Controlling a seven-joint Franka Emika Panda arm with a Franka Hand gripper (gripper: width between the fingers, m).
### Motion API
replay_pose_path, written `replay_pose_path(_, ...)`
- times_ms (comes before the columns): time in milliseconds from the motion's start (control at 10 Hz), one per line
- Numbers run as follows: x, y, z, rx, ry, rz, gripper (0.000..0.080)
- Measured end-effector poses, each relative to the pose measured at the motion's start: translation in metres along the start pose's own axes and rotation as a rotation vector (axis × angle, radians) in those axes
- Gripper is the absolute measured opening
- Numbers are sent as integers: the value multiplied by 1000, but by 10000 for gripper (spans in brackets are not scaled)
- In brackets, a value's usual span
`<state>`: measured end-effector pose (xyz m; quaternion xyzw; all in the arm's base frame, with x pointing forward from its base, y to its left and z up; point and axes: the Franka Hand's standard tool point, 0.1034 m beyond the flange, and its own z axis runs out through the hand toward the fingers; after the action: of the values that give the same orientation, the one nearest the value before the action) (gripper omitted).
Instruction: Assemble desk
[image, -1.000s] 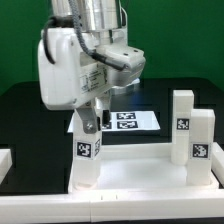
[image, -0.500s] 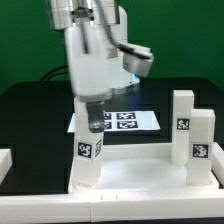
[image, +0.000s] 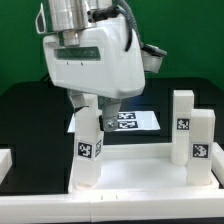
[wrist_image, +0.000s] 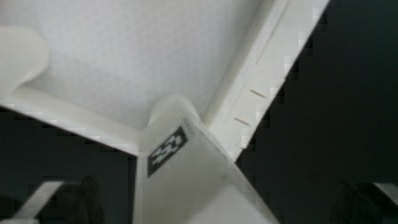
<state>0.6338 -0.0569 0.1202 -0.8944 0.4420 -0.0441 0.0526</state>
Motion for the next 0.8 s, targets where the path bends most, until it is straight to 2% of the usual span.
replay_pose_path(200, 1, 5, 4, -24, 1, -351, 648)
replay_pose_path(400, 5, 8, 4, -23, 24, -388, 648)
replay_pose_path(500, 5, 8, 4, -23, 25, -359, 517)
replay_pose_path(600, 5, 9, 4, -23, 25, -343, 517)
replay_pose_path(700, 5, 8, 5, -20, 25, -247, 377)
replay_pose_path(800, 5, 9, 5, -21, 26, -149, 285)
